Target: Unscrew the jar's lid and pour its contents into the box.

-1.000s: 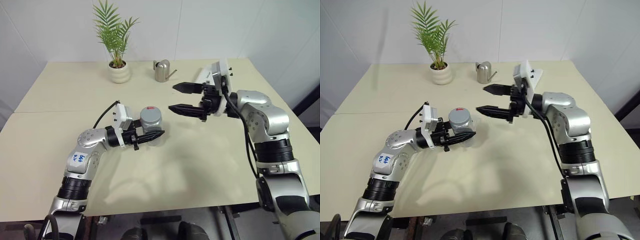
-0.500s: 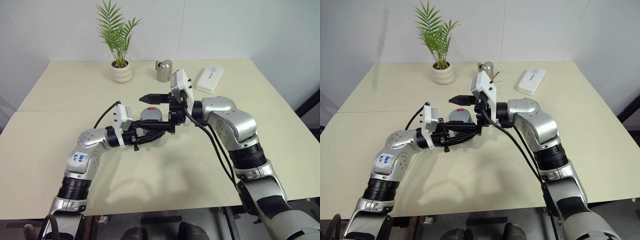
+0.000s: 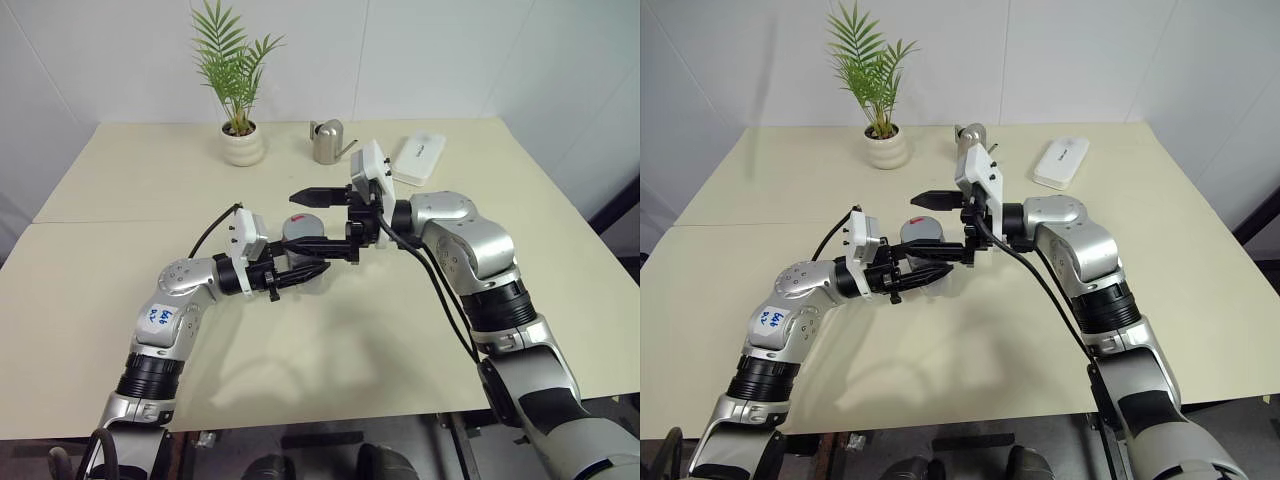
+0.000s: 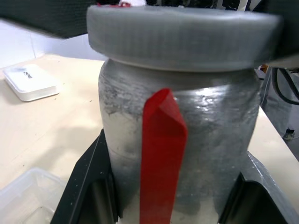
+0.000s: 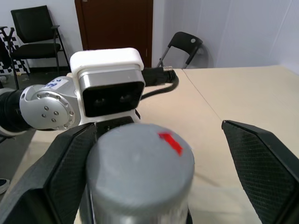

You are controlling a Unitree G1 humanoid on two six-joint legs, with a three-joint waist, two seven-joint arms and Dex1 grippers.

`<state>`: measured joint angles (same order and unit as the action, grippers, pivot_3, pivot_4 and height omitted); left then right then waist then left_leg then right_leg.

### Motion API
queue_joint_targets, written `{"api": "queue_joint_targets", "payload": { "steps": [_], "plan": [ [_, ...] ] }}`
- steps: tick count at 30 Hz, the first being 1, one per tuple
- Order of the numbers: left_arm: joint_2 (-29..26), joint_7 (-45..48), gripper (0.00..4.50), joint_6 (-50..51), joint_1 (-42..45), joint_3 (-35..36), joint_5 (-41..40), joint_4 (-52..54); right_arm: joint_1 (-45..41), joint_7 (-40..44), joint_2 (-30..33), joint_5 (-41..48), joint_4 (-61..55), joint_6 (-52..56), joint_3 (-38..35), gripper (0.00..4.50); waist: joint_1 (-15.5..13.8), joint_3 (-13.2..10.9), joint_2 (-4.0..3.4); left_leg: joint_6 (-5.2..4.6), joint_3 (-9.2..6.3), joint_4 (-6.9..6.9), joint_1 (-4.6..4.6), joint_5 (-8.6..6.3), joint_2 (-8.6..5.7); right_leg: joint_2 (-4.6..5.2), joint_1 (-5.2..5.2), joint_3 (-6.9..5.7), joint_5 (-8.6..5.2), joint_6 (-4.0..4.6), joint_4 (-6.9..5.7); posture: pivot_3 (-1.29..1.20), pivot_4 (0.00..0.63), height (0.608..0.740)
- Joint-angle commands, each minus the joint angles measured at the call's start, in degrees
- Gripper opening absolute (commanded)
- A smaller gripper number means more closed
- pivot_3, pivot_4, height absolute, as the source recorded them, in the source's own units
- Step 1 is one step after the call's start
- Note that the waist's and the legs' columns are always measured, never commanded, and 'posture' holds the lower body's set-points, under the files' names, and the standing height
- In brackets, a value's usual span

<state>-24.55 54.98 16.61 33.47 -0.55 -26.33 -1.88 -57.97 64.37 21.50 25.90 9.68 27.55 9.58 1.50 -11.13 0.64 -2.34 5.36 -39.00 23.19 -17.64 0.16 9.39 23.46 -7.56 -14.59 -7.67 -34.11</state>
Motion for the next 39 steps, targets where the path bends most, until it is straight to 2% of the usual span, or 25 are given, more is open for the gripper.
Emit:
{"api": "queue_joint_targets", "payload": {
  "steps": [1, 7, 14, 19, 26, 32, 39],
  "plan": [
    [-0.08, 1.29, 1.97, -1.16, 0.94, 0.49, -0.89, 2.49, -0.57, -1.08, 2.97, -0.86, 1.66, -0.97, -4.11, 4.49, 0.01, 0.00, 0.00, 0.00, 0.00, 0.00, 0.00, 0.00, 0.00, 0.00, 0.00, 0.00, 0.00, 0.00, 0.00, 0.00, 0.150, 0.740],
    [-0.28, 1.48, 1.97, -1.30, 1.10, 0.60, -1.03, 2.26, 0.55, 1.02, 4.83, 0.26, 1.16, -1.22, -5.05, 4.49, -0.03, 0.00, 0.00, 0.00, 0.01, 0.00, 0.00, 0.00, 0.00, 0.00, 0.00, 0.00, 0.00, 0.00, 0.01, 0.00, 0.150, 0.740],
    [-1.12, 2.16, 1.97, -1.46, 0.78, 1.34, -0.85, 2.04, 1.74, 7.80, 6.21, 8.03, -2.91, 2.36, -8.59, 4.49, -0.12, 0.00, 0.00, -0.01, 0.01, 0.01, 0.01, 0.00, 0.00, 0.00, 0.00, -0.01, 0.00, 0.00, 0.03, 0.00, 0.150, 0.740],
    [-0.93, 2.14, 1.97, -1.45, 0.83, 1.36, -0.76, 2.16, -0.33, 5.92, 4.27, 7.69, -2.11, 2.52, -8.30, 4.49, 0.10, 0.00, 0.00, 0.00, 0.04, -0.01, -0.02, 0.00, 0.02, 0.00, 0.00, 0.01, 0.00, 0.00, -0.01, 0.00, 0.150, 0.740],
    [-0.53, 2.14, 1.97, -1.63, 1.01, 1.06, -0.60, 1.87, -2.05, 3.05, 1.59, 2.94, -1.45, 2.69, -3.31, 4.49, -0.09, 0.00, 0.00, 0.01, 0.02, 0.00, -0.01, 0.00, 0.01, 0.01, 0.00, 0.01, 0.01, 0.00, 0.00, 0.00, 0.150, 0.740],
    [-0.20, 2.15, 1.97, -1.83, 1.25, 0.90, -0.42, 1.63, -1.55, 3.16, -0.03, 2.33, -3.47, 4.21, -0.83, 4.49, -0.06, 0.00, 0.00, 0.00, 0.01, -0.01, 0.00, 0.00, 0.00, 0.00, 0.00, 0.00, 0.01, 0.00, 0.00, 0.00, 0.150, 0.740],
    [0.02, 1.91, 1.97, -1.88, 1.15, 0.81, -0.26, 1.74, -1.41, 2.57, -1.01, 2.20, -3.70, 4.49, -0.94, 4.49, 0.00, 0.00, 0.00, 0.01, 0.01, -0.01, 0.00, 0.00, 0.00, 0.00, 0.00, 0.00, 0.01, 0.00, -0.01, 0.00, 0.150, 0.740]
  ]
}}
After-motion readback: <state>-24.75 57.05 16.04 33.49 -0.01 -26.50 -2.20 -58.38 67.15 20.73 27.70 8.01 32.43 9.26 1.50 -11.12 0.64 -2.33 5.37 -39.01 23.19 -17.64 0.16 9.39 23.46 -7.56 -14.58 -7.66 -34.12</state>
